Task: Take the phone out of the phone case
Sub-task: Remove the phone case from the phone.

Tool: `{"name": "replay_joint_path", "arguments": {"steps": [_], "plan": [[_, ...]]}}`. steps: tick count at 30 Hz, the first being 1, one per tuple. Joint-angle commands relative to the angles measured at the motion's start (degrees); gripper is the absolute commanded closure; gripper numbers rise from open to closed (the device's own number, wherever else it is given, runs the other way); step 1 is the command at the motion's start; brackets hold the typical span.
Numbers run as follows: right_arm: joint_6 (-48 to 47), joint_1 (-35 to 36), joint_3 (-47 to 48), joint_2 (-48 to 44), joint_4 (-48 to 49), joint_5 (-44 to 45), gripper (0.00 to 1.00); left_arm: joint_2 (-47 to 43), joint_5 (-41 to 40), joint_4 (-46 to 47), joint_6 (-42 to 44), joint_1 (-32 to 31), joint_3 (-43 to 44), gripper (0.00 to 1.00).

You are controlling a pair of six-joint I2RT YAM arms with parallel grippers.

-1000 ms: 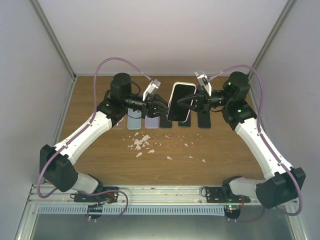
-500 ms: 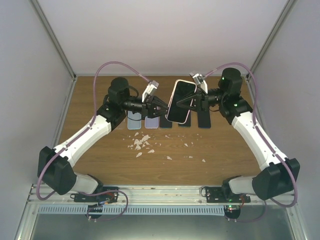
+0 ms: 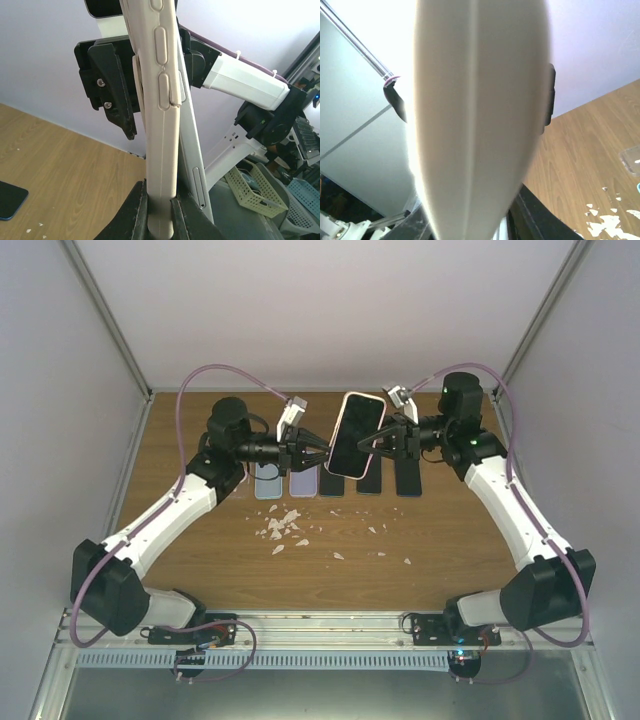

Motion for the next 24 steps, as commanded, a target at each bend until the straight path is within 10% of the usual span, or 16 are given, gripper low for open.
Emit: {"name": "replay_joint_path", "arguments": {"steps": [1, 18, 24], "plan": [[-1.27, -1.38, 2.21, 1.07, -1.53, -0.19, 0.75, -3.53, 1.52, 4.84, 2.78, -0.04, 0.05, 1.0], [-12.82, -3.5, 4.95, 1.7, -10.49, 18.51, 0.18, -2.13, -8.01, 9.81, -17.11, 2.99, -3.96, 1.0], [-17.37, -3.9, 4.88, 0.43, -10.73, 29.48, 0.16, -2.07, -11.32, 8.64, -21.03, 3.86, -5.22, 1.0]]}}
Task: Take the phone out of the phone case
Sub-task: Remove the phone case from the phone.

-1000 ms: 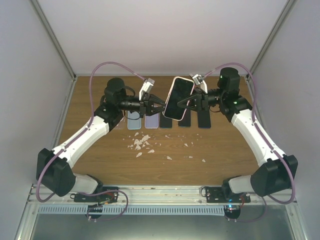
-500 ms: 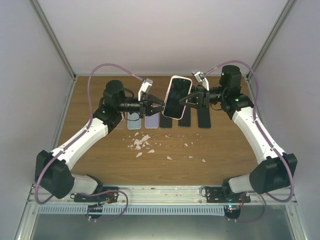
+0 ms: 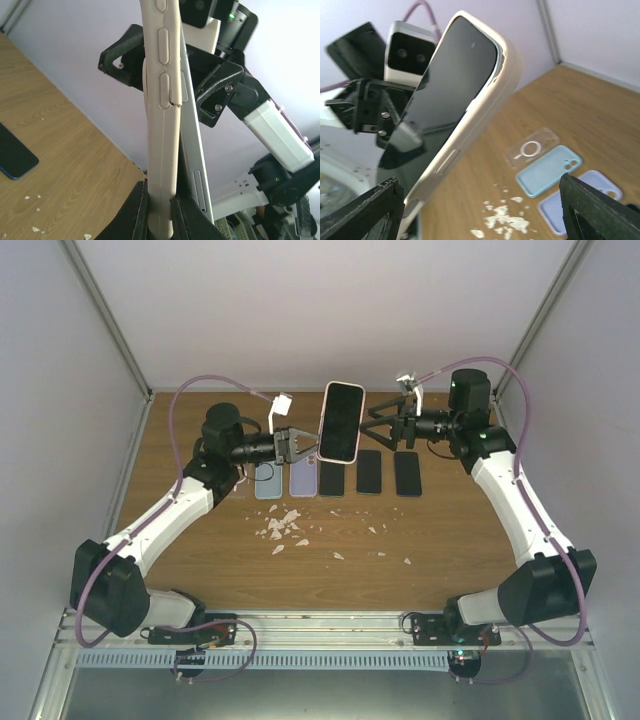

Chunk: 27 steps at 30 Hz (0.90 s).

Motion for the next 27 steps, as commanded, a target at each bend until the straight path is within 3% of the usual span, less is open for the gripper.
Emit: {"name": "replay_joint_path", "arguments": {"steps": [1, 6, 11, 27], "plan": [[-6.46, -0.03, 1.75, -0.86, -1.76, 12.8, 0.17, -1.36, -4.52, 4.21, -4.32, 0.59, -0.46, 1.0], [-14.79, 2.72, 2.71, -2.23, -3.68, 22.89, 0.24, -0.5, -8.83, 0.25, -10.37, 1.4, -0.73, 1.0], [-23.82, 10.16, 1.4, -3.58, -4.28, 35.35, 0.26, 0.82, -9.77, 0.23, -14.56, 2.04, -1.67, 1.0], [-35.68, 22.66, -0.71, -2.84, -3.54, 47.56, 0.32, 3.85, -11.38, 2.16, -20.75, 2.77, -4.3, 1.0]]}}
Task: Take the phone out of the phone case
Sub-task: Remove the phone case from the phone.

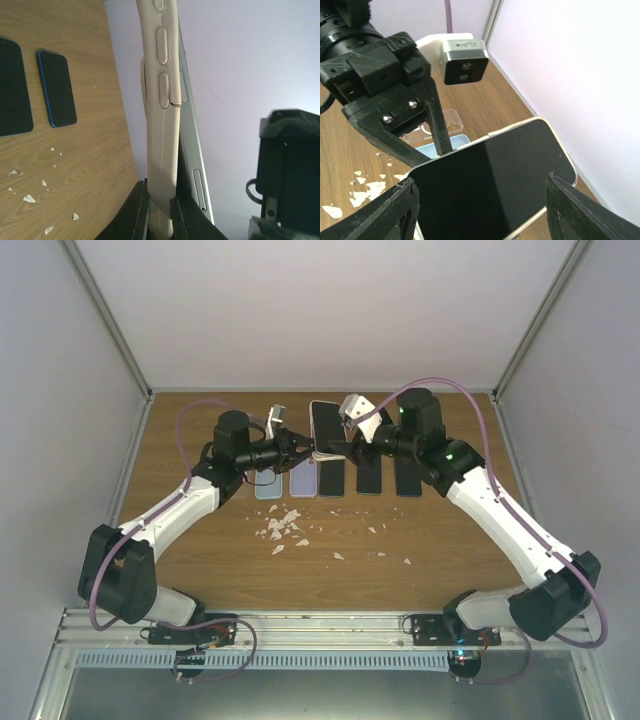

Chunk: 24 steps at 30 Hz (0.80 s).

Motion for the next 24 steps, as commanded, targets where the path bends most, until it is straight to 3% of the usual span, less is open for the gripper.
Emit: {"name": "replay_joint_path", "arguments": {"steps": [1, 14, 24], "plan": [[-4.37, 3.01, -0.62, 0.26, -0.17, 4.7, 0.32, 0.2, -0.56, 6.53, -1.42, 0.54, 0.16, 1.0], [-12.04, 9.65, -4.3, 1.97, 3.78, 16.59, 0.32, 1.08, -0.67, 7.14, -3.15, 0.5, -0.1, 1.0], [-15.33, 10.79, -5.88, 3.82, 8.59, 26.11, 0.43, 0.9, -0.3, 7.41, -3.53, 0.51, -0.28, 1.0]]}}
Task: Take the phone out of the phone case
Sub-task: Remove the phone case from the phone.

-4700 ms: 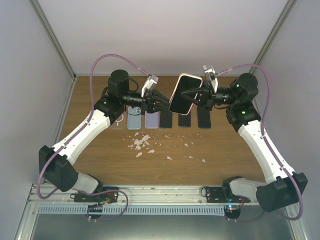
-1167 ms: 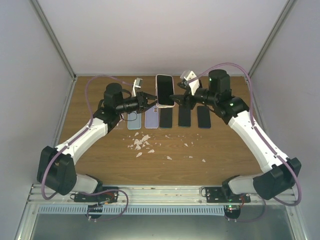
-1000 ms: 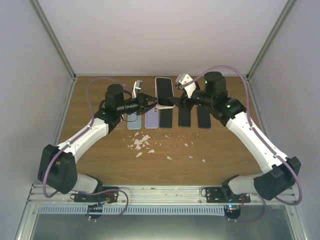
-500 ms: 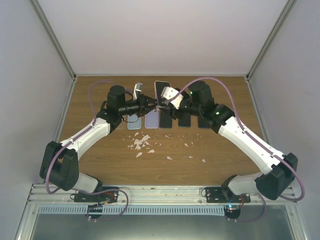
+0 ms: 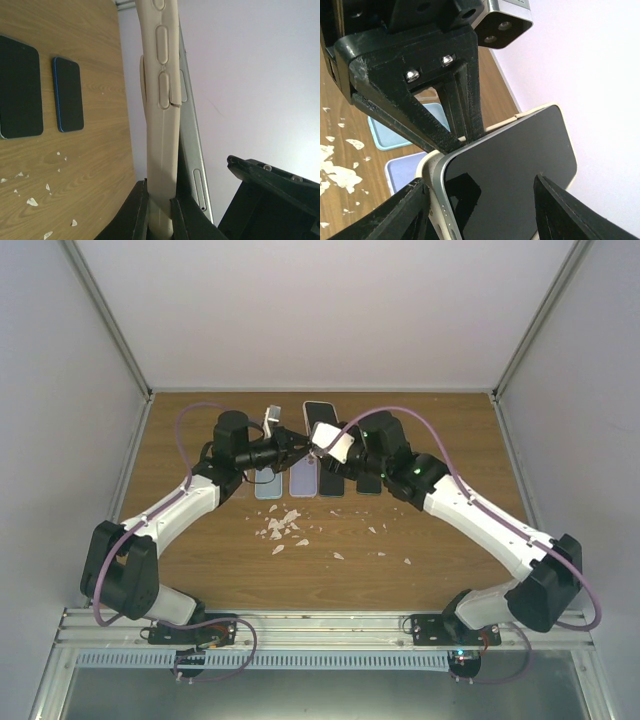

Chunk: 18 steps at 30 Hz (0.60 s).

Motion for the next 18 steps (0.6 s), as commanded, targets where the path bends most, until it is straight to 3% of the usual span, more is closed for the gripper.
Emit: {"name": "replay_joint_path", "arguments": {"steps": [1, 18], "plan": [[-3.41, 0.81, -1.82, 0.92, 5.07, 8.49, 0.44, -0.54, 1.61, 6.96, -0.11, -0.06, 0.07, 1.0], [-19.29, 4.12, -8.12, 2.41, 19.04, 23.5, 0.56, -0.89, 5.02, 9.91, -0.97, -1.58, -1.1, 1.0]]}}
